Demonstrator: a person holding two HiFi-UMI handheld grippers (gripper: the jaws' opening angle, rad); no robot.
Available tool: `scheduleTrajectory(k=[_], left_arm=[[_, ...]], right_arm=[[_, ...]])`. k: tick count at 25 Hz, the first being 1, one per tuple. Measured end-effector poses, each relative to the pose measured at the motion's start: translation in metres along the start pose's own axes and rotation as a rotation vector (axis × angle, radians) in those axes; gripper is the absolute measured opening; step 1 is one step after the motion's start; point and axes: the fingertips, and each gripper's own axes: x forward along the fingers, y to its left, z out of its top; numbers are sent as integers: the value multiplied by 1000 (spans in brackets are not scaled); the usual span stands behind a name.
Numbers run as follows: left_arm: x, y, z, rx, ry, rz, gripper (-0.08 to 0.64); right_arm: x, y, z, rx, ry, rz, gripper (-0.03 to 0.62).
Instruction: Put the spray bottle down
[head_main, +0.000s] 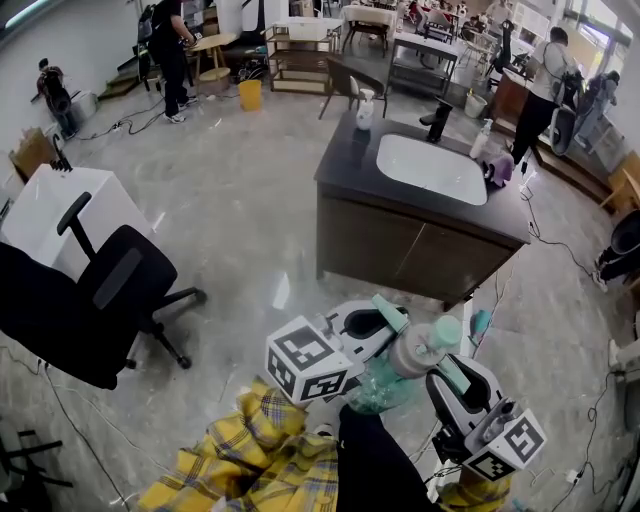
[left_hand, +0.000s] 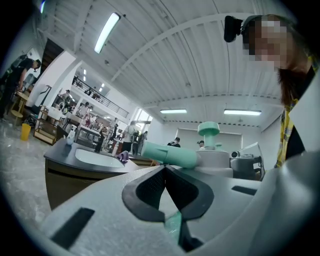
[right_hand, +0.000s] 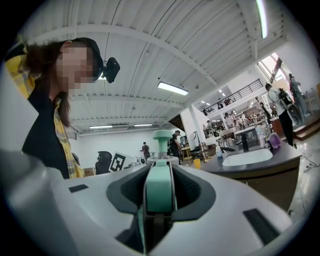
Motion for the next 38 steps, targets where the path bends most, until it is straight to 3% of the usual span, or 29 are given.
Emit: scheduleTrajectory(k=[6, 12, 30, 38], left_arm=[[4, 14, -1, -9, -1, 41, 6], [48, 71, 28, -7, -8, 80, 6], [169, 158, 70, 30, -31, 193, 6], [182, 174, 66, 23, -28, 230, 6]], right_arm=[[9, -13, -1, 1, 10, 41, 115], [48, -76, 27, -6, 17, 82, 115], [85, -226, 81, -33, 11, 197, 115], [93, -247, 79, -36, 17, 223, 116]])
